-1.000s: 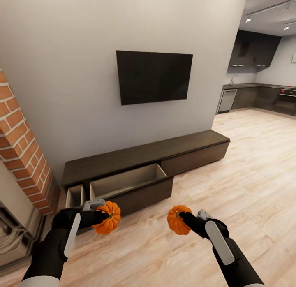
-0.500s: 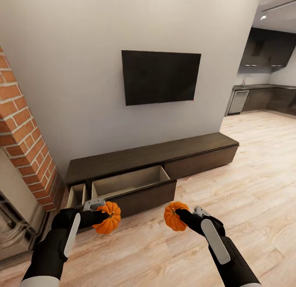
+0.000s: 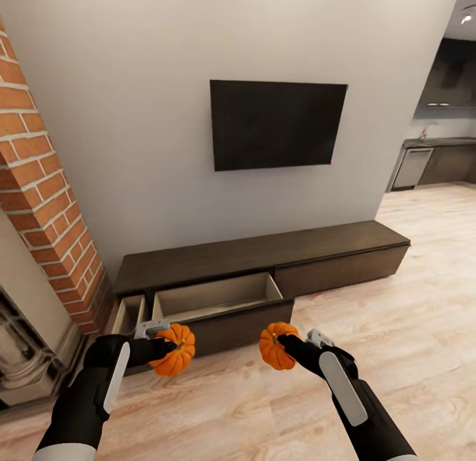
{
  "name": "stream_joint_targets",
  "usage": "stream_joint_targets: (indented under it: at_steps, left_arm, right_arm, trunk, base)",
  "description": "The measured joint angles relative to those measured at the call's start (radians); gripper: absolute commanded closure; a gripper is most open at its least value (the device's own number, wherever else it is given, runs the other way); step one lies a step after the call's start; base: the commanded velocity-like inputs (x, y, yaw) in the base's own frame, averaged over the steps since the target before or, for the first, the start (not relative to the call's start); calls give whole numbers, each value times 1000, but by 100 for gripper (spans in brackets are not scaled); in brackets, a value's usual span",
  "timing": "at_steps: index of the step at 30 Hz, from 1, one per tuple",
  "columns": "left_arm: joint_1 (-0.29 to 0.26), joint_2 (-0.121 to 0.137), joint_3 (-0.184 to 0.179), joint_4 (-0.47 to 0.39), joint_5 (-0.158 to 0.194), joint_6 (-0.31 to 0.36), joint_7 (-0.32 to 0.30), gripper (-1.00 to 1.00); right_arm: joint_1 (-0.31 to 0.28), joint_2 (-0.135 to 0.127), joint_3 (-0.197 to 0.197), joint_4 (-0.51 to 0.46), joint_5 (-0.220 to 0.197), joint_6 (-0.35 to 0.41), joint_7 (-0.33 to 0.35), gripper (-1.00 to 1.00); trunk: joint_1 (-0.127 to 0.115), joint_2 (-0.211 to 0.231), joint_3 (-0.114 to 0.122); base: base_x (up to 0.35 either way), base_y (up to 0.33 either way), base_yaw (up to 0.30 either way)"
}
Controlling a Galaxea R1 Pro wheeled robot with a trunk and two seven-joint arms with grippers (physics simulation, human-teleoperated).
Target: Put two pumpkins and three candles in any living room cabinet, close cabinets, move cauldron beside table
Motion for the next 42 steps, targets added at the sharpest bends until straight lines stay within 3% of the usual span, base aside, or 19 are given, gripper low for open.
stream_joint_targets:
  at_steps: [9, 19, 25, 36, 42]
  left_arm:
    - [0, -1, 0, 0, -5, 0, 1, 100]
    - [0, -3, -2, -1, 2, 1, 0, 100]
    - [0, -17, 0, -3, 0, 2, 1, 100]
    - [0, -18, 0, -2, -5, 3, 4, 100]
    - [0, -24, -3, -1, -3, 2, 6, 100]
  right_arm:
    - [0, 0, 0, 0, 3, 4, 0, 100]
    - [0, -1, 0, 0, 4, 1, 4, 100]
    - [0, -1, 0, 0, 2, 1, 7, 100]
    - [0, -1, 0, 0, 2, 1, 7, 100]
    - [0, -1, 0, 0, 2, 1, 7, 100]
  trunk:
    - [0, 0, 0]
    - [0, 0, 1]
    - [-23, 42, 20]
    - [-65, 119, 54]
    - [-88, 161, 73]
  base:
    - [211, -232, 266]
    - [120, -178, -20]
    - [1, -2, 5]
    - [0, 0, 261]
    - [0, 0, 65]
